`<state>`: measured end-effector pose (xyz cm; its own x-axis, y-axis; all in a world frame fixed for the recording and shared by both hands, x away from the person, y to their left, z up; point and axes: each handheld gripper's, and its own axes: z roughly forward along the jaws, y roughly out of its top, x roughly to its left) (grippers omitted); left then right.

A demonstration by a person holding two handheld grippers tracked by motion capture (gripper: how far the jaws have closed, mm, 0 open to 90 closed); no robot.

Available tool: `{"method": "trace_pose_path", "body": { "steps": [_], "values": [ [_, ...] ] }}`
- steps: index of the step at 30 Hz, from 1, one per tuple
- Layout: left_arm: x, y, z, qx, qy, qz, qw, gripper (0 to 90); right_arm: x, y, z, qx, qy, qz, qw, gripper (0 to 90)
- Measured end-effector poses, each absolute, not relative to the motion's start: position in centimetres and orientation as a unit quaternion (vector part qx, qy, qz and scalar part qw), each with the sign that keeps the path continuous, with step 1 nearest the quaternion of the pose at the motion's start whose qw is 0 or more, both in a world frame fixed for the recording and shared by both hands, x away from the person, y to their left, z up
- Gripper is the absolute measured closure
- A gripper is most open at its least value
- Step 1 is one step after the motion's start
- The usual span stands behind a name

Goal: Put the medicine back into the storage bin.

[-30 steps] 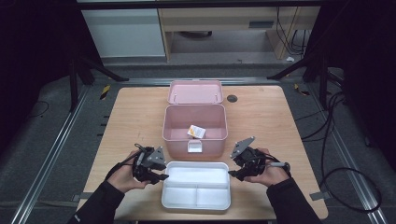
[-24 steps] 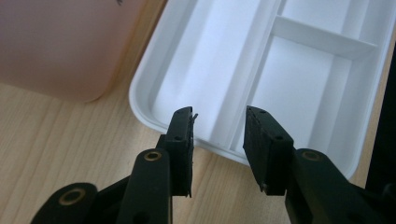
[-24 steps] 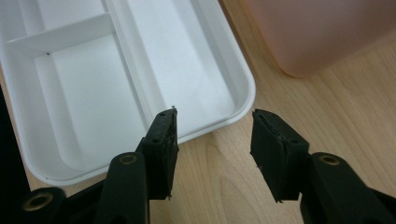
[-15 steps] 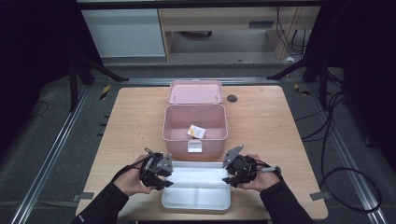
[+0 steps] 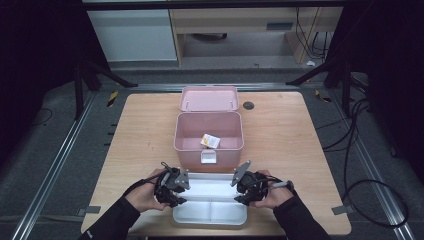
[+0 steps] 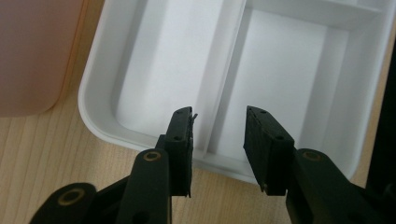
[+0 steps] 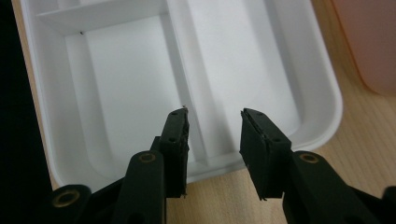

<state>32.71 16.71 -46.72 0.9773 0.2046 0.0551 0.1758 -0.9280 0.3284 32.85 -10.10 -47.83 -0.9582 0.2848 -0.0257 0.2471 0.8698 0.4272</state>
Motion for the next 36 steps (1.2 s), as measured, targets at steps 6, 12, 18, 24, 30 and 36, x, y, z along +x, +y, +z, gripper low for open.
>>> {"method": "trace_pose_path", "body": {
  "steps": [6,12,18,24,30,36],
  "values": [
    [32.9,16.4,-47.4,0.983,0.093,0.041,0.153,66.2,32.7,-9.0,-48.8,0.121,0.974,0.185,0.045,66.9],
    [33.1,16.0,-47.8,0.986,0.083,0.041,0.137,70.5,32.9,-8.5,-49.3,0.114,0.978,0.167,0.042,73.9],
    [33.1,15.7,-48.3,0.989,0.074,0.037,0.124,75.2,33.1,-8.6,-49.3,0.117,0.979,0.166,0.027,81.3],
    [33.2,15.7,-48.3,0.989,0.073,0.038,0.123,79.5,33.2,-8.6,-49.3,0.118,0.979,0.165,0.02,83.9],
    [33.3,15.7,-48.3,0.989,0.072,0.038,0.123,80.5,33.2,-8.6,-49.3,0.117,0.979,0.166,0.018,84.1],
    [33.3,15.5,-48.4,0.99,0.067,0.043,0.115,82.8,33.2,-8.6,-49.3,0.118,0.979,0.166,0.018,84.1]
  ]
}}
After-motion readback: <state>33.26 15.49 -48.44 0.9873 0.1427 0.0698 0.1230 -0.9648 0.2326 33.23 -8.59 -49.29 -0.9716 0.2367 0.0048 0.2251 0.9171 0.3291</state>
